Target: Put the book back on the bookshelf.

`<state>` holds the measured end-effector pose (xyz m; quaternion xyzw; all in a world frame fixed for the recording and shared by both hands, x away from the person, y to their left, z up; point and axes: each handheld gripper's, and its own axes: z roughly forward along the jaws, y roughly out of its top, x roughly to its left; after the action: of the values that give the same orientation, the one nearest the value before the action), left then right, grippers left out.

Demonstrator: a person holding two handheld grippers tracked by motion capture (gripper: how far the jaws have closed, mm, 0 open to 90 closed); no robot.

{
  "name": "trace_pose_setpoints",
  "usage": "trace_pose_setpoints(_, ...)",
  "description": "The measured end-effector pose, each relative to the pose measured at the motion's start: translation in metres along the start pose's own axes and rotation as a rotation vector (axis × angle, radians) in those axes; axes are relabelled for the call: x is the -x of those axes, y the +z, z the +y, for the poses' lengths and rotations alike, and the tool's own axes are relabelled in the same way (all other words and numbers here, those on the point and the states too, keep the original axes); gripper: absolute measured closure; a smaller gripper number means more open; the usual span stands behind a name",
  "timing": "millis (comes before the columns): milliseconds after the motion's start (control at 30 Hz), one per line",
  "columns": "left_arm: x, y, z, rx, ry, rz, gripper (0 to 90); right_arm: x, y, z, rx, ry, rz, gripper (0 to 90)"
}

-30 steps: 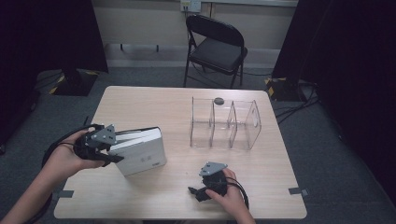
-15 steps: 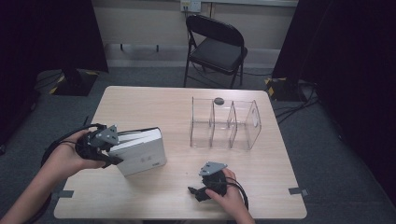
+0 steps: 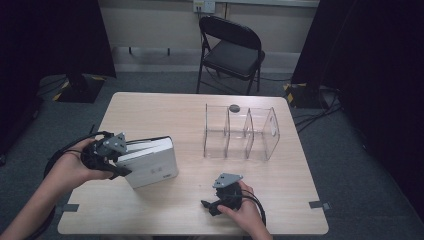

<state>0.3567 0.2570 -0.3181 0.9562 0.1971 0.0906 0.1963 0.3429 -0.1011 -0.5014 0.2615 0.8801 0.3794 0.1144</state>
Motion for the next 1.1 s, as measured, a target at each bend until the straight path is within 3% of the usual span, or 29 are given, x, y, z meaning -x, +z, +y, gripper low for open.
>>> trace_pose_setpoints(167,-0.0020,0.0000,-0.0005,-0.003,0.005,0.003,64.6,-0.0004,0.0003,0.0002,0.000,0.004,-0.003,9.8)
trace_pose_setpoints(333,-0.0081,0.0014,-0.0042,0.042,-0.040,-0.024,65.8,-0.0004,0.0006,0.0003,0.000,0.004,-0.004,9.6)
trace_pose_setpoints(567,-0.0077,0.0015,-0.0044,0.033,-0.023,-0.023,64.7,-0.0005,0.0009,0.0007,-0.002,0.004,-0.006,9.3)
trace_pose_setpoints(1100,-0.0088,0.0042,-0.0071,0.040,-0.037,-0.022,63.1,-0.0009,0.0015,0.0017,-0.006,0.016,-0.011,9.4)
